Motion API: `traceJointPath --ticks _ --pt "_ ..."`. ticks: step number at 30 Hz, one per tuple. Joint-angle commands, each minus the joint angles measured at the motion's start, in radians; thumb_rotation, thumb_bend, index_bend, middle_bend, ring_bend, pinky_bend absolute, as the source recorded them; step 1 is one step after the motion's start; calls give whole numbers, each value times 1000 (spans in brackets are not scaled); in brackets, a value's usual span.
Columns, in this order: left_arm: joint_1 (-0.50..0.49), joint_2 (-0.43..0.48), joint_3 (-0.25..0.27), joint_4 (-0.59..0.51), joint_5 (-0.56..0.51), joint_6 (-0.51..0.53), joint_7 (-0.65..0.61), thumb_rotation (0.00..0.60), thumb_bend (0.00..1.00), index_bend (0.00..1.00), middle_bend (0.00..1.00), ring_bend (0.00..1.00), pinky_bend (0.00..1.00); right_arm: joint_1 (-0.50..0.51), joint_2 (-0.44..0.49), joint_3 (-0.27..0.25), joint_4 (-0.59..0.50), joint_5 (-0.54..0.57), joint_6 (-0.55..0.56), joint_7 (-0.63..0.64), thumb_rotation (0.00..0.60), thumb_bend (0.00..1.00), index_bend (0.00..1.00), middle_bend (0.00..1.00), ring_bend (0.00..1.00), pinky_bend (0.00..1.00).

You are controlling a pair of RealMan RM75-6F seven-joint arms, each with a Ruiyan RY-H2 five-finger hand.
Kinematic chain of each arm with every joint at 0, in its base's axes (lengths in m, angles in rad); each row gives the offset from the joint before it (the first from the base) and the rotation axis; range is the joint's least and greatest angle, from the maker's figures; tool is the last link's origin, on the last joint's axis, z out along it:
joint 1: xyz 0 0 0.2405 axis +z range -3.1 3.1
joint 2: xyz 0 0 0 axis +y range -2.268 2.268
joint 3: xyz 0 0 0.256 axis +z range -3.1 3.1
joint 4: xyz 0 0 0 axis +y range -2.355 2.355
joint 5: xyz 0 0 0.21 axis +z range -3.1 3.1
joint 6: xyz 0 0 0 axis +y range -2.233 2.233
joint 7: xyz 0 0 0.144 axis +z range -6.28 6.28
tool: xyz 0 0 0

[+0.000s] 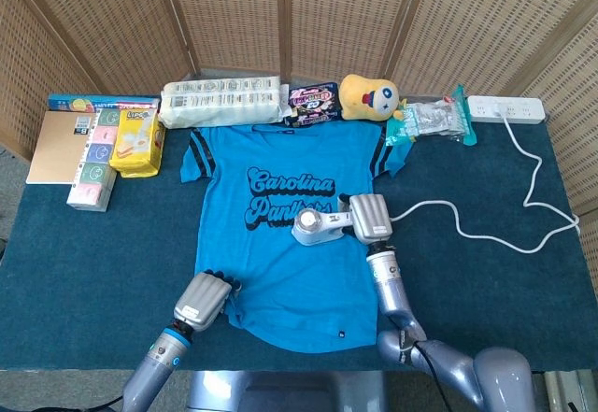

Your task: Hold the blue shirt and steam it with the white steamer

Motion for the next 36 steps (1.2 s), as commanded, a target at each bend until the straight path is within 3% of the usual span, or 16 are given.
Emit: traceJointPath --ticks 1,18,36 --pt "0 -1 0 1 0 0 -1 600 657 521 544 483 494 -20 26 -25 -72 -17 10 -25 600 389 745 712 758 718" --pt "-1 -7 1 13 4 -8 -12 600 656 521 544 483 494 -104 119 -132 -360 -65 34 -126 600 385 745 710 757 714" --pt "0 -9 2 9 7 -5 -8 600 656 521 544 483 494 -104 129 -126 -219 -109 38 -95 600 382 744 710 753 704"
